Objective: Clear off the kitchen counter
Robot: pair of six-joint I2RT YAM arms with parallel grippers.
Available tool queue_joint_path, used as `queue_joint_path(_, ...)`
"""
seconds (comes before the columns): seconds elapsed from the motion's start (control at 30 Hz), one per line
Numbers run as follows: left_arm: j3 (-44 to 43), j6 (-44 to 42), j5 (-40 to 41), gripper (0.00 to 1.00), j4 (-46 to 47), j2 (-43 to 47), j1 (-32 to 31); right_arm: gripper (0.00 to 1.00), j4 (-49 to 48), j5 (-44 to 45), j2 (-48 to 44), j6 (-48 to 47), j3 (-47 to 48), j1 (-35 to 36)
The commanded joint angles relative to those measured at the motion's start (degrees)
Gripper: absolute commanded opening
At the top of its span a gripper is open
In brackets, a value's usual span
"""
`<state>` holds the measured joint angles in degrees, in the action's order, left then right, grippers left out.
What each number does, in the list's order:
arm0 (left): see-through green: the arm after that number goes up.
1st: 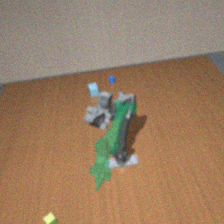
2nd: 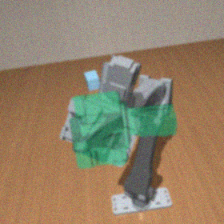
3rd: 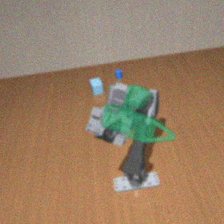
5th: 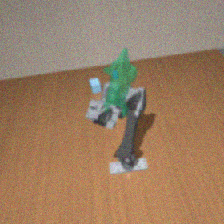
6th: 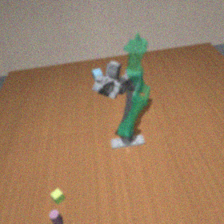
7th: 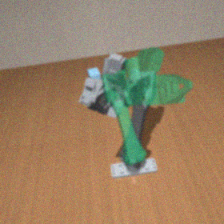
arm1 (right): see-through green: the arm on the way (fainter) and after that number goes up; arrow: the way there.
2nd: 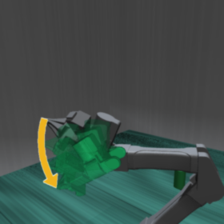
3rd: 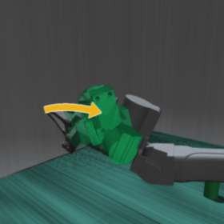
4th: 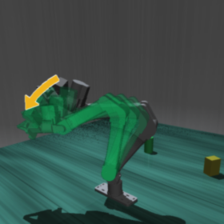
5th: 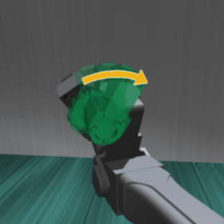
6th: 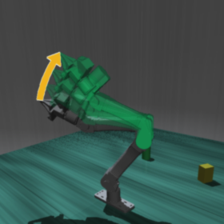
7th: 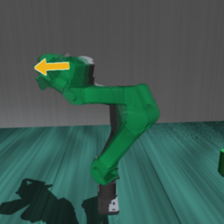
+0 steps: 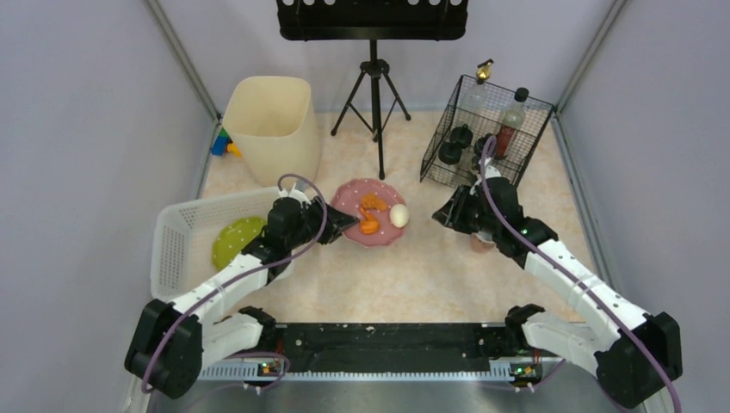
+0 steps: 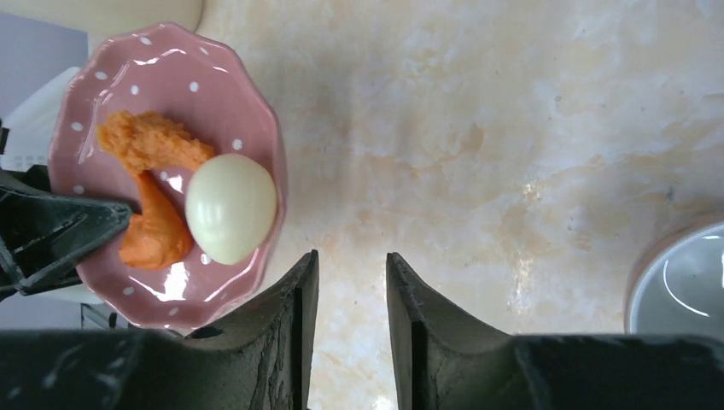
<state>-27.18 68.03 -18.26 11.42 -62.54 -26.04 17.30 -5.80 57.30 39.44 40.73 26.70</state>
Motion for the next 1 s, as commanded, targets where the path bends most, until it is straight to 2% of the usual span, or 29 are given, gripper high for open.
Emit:
queue_joint_path(0.0,-1.9,3.8,1.2,0.00,9.6,7.9,0.2,0.34,5.1,2.5,-2.6,-1.0,4.6,-0.6)
queue_joint_path(0.27,-9.3,1.6,2.9,0.00,3.1,12.1,2.9,0.34,5.7,1.2,-4.3,0.1,4.0,-0.6)
queue_joint_path(0.6,-21.5,1.0,-0.3,0.00,1.3,6.5,11.3,0.34,5.3,-0.1,-4.7,-0.5,2.5,-0.6)
queue_joint_path(0.97,-33.6,5.1,-5.6,0.00,3.9,-2.4,22.4,0.33,2.5,-2.9,-4.1,-1.1,0.0,-0.6)
